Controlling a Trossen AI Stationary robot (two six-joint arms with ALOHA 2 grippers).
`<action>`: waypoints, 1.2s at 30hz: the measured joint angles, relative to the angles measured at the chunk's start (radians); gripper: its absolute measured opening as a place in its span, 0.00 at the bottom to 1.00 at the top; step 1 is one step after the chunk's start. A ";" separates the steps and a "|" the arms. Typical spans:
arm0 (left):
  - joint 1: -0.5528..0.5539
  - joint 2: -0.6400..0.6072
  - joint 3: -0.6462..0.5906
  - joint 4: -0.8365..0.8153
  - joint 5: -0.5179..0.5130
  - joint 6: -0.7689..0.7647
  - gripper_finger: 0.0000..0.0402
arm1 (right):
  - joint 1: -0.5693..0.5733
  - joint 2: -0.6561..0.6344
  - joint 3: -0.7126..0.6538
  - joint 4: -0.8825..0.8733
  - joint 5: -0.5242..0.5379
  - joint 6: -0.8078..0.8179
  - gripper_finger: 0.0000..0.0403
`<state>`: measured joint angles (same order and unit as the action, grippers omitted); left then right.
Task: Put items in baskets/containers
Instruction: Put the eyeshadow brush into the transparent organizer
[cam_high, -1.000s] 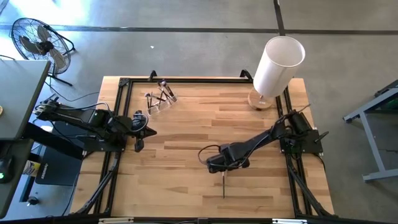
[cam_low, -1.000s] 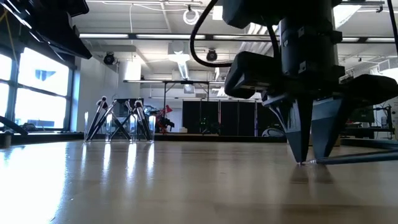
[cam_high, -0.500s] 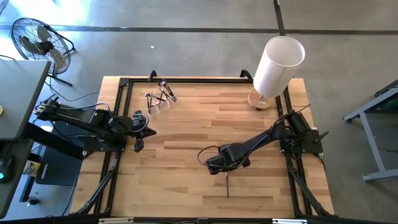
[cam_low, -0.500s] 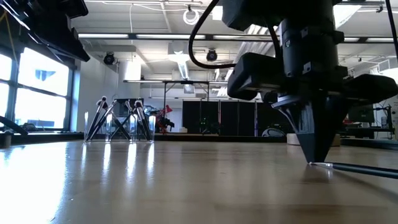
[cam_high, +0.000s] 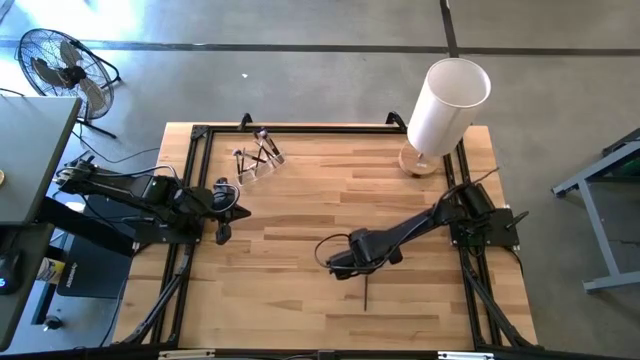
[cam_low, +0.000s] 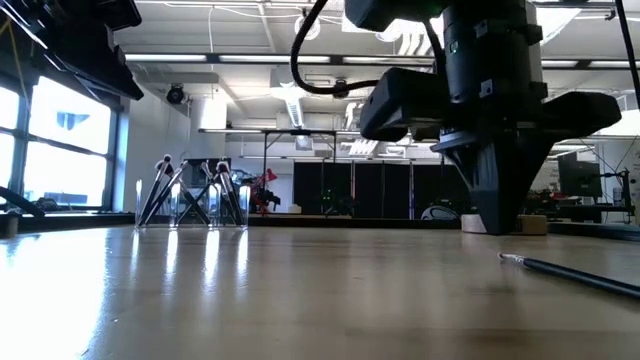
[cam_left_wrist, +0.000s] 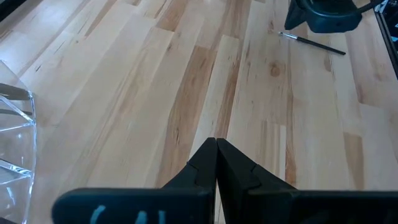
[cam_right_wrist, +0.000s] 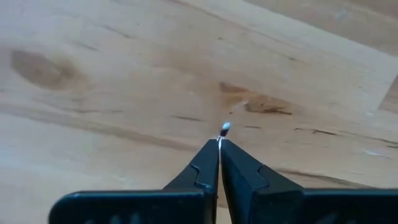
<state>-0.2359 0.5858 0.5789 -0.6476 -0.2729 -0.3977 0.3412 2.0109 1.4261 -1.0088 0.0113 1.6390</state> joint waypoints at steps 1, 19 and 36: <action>0.000 0.000 0.000 0.000 0.000 0.000 0.00 | -0.001 0.000 0.000 0.000 -0.002 0.007 0.04; 0.000 0.000 0.000 -0.007 0.010 -0.006 0.00 | 0.002 0.004 -0.003 -0.008 0.031 0.080 0.21; 0.000 0.000 0.000 -0.036 0.003 -0.004 0.00 | 0.017 0.000 -0.155 0.212 0.044 0.095 0.10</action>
<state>-0.2362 0.5858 0.5789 -0.6838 -0.2702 -0.4015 0.3580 2.0113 1.2716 -0.7967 0.0548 1.7337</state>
